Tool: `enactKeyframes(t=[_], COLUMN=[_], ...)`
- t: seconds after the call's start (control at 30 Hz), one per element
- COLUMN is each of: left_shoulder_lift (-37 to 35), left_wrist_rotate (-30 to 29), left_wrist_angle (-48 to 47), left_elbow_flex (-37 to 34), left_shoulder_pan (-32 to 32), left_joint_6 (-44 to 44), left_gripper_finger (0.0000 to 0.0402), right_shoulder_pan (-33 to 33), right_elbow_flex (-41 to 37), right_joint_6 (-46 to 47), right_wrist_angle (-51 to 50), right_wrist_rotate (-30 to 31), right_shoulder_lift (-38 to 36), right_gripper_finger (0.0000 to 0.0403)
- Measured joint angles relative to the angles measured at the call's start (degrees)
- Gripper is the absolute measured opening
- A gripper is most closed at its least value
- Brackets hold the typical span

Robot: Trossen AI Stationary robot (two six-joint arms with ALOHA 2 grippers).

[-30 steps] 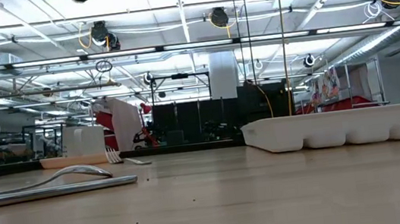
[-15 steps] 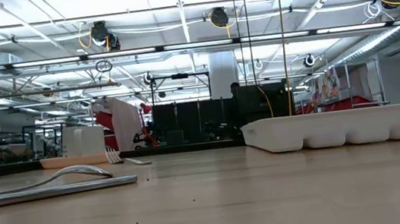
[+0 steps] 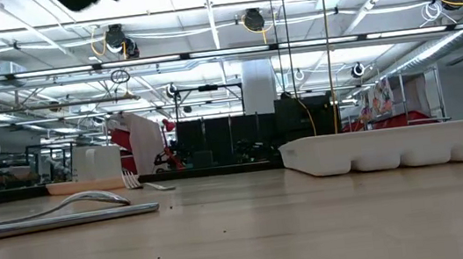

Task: Sort silverware
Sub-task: Put the right silver spoon into the white silverware tray

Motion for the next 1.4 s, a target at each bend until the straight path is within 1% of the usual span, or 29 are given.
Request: enactKeyframes(t=[0.07, 0.17, 0.2, 0.23, 0.3, 0.37, 0.43, 0.5, 0.57, 0.7, 0.73, 0.8, 0.93, 1.07, 1.17, 1.27, 1.4], left_shoulder_lift=[3.2, 7.0, 8.1, 9.1, 10.8, 11.9, 12.5, 12.4, 12.4, 12.2, 12.3, 12.3, 12.2, 12.2, 12.1, 12.2, 12.3], left_wrist_rotate=[0.0, 0.0, -0.2, -0.2, 0.0, 0.1, -0.5, -1.5, -1.6, -0.1, 0.4, 2.2, 11.8, 19.6, 21.5, 22.9, 23.0], left_wrist_angle=[6.5, 14.0, 16.3, 18.1, 22.4, 28.1, 34.8, 35.2, 34.8, 35.1, 35.1, 34.8, 35.1, 35.1, 33.3, 28.6, 23.8], left_elbow_flex=[0.0, 0.0, 0.1, 0.4, 0.7, 1.0, 1.0, 1.3, 1.8, 3.8, 4.3, 6.2, 11.8, 17.0, 18.4, 17.7, 17.3], left_shoulder_pan=[0.4, 0.6, 0.6, 0.6, 0.6, 0.5, 0.5, 0.5, 0.5, 0.2, 0.0, -0.6, -2.0, -3.7, -3.5, -2.6, -1.1], left_joint_6=[-1.6, -3.7, -4.7, -6.1, -9.0, -11.0, -12.6, -14.5, -16.4, -20.7, -22.0, -24.9, -27.5, -26.6, -26.5, -23.6, -21.0], left_gripper_finger=[0.0048, 0.0048, 0.0048, 0.0048, 0.0048, 0.0048, 0.0048, 0.0048, 0.0048, 0.0048, 0.0048, 0.0048, 0.0048, 0.0048, 0.0048, 0.0048, 0.0048], right_shoulder_pan=[0.0, -0.2, -0.5, -0.7, -0.8, -0.9, -1.0, -0.9, -0.7, -1.0, -1.0, -0.9, -1.5, -2.2, -2.3, -2.4, -2.4], right_elbow_flex=[0.0, 0.0, 0.0, 0.0, 0.0, 0.0, 0.0, 0.0, 0.0, 0.0, 0.0, 0.0, 0.0, 0.0, 0.0, 0.0, 0.0], right_joint_6=[-8.0, -24.6, -30.2, -35.9, -45.4, -50.1, -51.3, -52.2, -52.6, -51.9, -51.8, -51.4, -50.9, -50.9, -51.1, -51.2, -51.1], right_wrist_angle=[9.5, 28.3, 34.5, 40.2, 47.3, 50.1, 50.9, 50.8, 49.5, 47.6, 47.3, 46.5, 45.4, 46.4, 47.5, 47.8, 47.5], right_wrist_rotate=[-6.4, -21.0, -24.9, -27.8, -30.0, -33.3, -40.3, -47.1, -51.7, -65.2, -66.6, -66.7, -66.0, -66.1, -66.5, -66.5, -66.2], right_shoulder_lift=[-0.3, -0.2, 0.2, 0.6, 1.2, 1.4, 1.4, 1.4, 1.4, 1.4, 1.4, 1.5, 1.5, 1.5, 1.5, 1.5, 1.5], right_gripper_finger=[0.0, 0.0, 0.0, 0.0, 0.0, 0.0, 0.0, 0.0, 0.0, 0.0, 0.0, 0.0, 0.0, 0.0, 0.0, 0.0, 0.0])
